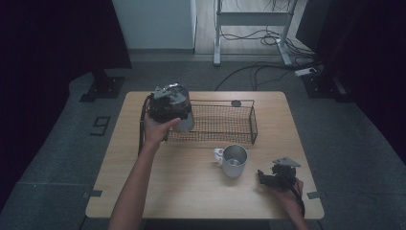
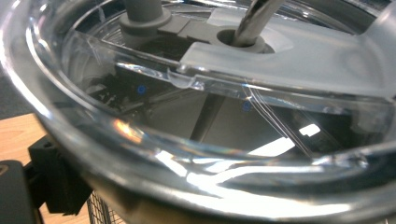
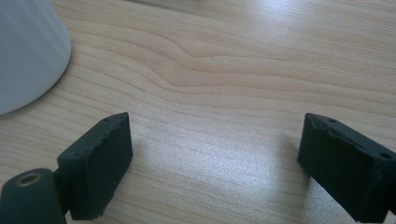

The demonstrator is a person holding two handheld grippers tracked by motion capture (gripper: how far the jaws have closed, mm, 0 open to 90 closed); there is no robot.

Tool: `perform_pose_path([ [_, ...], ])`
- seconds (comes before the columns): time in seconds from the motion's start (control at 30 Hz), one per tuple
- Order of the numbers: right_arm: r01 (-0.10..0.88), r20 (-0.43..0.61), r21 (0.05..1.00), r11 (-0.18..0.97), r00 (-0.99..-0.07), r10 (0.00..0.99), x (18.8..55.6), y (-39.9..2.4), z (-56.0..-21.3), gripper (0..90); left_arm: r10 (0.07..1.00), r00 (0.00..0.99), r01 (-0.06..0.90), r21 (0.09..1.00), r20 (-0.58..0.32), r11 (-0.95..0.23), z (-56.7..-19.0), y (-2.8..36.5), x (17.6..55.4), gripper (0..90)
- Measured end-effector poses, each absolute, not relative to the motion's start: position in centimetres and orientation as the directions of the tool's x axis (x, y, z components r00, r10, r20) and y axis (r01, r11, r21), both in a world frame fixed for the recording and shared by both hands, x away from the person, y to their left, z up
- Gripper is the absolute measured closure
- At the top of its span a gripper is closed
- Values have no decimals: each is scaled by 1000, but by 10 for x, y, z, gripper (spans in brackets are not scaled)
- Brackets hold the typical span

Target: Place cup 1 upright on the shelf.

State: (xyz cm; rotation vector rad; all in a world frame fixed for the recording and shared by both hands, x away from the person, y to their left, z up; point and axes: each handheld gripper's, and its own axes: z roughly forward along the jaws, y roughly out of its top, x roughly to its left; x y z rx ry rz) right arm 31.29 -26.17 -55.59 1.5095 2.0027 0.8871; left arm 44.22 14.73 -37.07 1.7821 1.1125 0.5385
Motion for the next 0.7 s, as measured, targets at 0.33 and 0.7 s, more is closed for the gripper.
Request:
perform_pose_path([
  [0.33, 652, 9, 736, 182, -278, 960, 313, -262, -556, 96, 864, 495, 457, 873, -92, -169, -369, 139, 453, 38],
  [0.7, 652, 9, 736, 182, -278, 960, 313, -262, -556, 97, 863, 497, 471, 865, -98, -173, -376, 131, 460, 38],
])
